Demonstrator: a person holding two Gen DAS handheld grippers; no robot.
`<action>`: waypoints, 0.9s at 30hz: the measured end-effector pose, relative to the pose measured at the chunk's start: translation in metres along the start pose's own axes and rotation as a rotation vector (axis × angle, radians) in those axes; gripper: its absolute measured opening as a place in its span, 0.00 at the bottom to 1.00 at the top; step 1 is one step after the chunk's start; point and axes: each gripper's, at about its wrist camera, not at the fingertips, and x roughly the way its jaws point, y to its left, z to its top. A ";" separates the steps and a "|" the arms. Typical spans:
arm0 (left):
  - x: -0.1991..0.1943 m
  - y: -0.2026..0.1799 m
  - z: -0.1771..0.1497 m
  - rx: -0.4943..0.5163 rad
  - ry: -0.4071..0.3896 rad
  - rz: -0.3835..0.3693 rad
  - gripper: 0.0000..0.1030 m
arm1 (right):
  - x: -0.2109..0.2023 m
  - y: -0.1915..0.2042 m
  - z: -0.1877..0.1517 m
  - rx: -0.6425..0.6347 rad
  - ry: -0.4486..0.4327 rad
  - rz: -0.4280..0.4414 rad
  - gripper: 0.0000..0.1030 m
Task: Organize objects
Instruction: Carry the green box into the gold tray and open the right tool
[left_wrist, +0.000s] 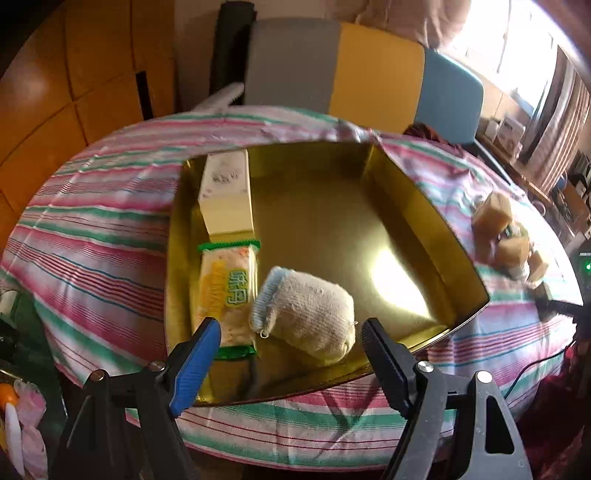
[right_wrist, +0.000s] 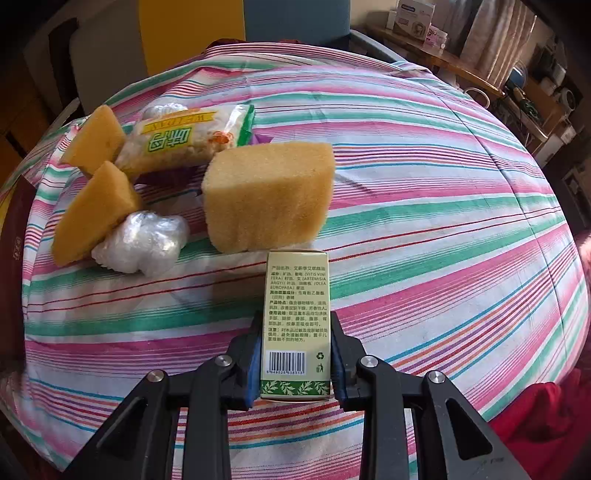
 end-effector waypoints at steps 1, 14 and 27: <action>-0.007 0.001 0.000 -0.009 -0.026 0.008 0.78 | -0.001 0.001 -0.001 -0.002 0.000 0.011 0.30; -0.024 0.004 0.003 -0.012 -0.094 0.011 0.78 | -0.075 0.087 -0.025 -0.127 -0.135 0.297 0.30; -0.032 0.065 -0.009 -0.185 -0.095 0.056 0.77 | -0.113 0.311 -0.007 -0.508 -0.141 0.574 0.30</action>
